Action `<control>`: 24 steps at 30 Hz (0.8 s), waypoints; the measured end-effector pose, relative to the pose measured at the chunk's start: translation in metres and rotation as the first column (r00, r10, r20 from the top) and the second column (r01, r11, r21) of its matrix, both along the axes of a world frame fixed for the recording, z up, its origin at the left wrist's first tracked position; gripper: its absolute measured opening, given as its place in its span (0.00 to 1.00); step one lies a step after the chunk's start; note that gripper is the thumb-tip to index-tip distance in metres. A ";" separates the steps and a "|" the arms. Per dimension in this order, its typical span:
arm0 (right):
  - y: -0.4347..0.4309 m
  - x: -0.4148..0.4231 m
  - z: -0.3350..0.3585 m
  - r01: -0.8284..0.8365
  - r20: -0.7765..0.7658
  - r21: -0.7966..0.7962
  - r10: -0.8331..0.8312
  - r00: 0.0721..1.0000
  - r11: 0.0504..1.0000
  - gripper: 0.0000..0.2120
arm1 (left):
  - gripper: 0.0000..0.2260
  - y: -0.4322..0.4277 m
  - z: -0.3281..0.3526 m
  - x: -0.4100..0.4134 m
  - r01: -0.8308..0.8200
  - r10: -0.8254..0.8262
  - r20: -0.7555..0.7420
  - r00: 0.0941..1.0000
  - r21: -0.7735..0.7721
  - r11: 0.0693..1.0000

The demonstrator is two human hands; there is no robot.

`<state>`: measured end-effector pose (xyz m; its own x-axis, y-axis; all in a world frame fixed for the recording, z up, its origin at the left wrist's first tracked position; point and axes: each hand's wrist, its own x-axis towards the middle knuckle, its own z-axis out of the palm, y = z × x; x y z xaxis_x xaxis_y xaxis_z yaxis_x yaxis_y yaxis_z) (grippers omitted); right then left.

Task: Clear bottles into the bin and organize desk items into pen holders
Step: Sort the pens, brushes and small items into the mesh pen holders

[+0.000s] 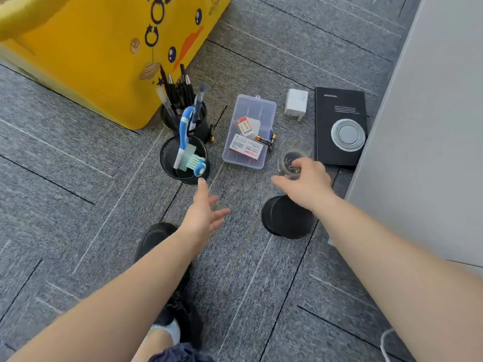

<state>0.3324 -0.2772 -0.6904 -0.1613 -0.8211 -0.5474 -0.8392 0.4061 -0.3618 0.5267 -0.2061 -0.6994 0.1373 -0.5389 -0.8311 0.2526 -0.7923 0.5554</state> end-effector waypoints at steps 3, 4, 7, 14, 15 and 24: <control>0.023 0.000 0.011 -0.158 -0.027 0.193 0.166 0.986 0.968 0.43 | 0.29 0.007 -0.002 -0.015 0.103 -0.103 -0.012 0.995 0.023 0.994; 0.029 0.000 0.012 -0.184 -0.035 0.258 0.200 0.979 0.948 0.46 | 0.28 0.010 -0.003 -0.019 0.152 -0.152 -0.023 0.988 0.043 0.987; 0.037 0.003 0.008 -0.233 -0.108 0.352 0.287 0.952 0.906 0.48 | 0.25 0.019 -0.006 -0.022 0.334 -0.325 -0.095 0.941 0.114 0.935; 0.026 0.018 0.017 0.152 0.542 0.206 -0.242 0.805 0.967 0.24 | 0.26 0.015 -0.004 -0.009 0.295 -0.295 -0.090 0.951 -0.005 0.955; 0.024 0.017 0.016 0.172 0.600 0.268 -0.304 0.740 0.948 0.23 | 0.26 0.011 -0.002 -0.007 0.213 -0.217 -0.147 0.965 -0.041 0.976; 0.019 0.012 0.007 0.149 0.542 0.070 -0.162 0.824 0.986 0.25 | 0.07 0.001 0.002 -0.003 0.665 -0.412 0.600 0.686 -0.286 0.690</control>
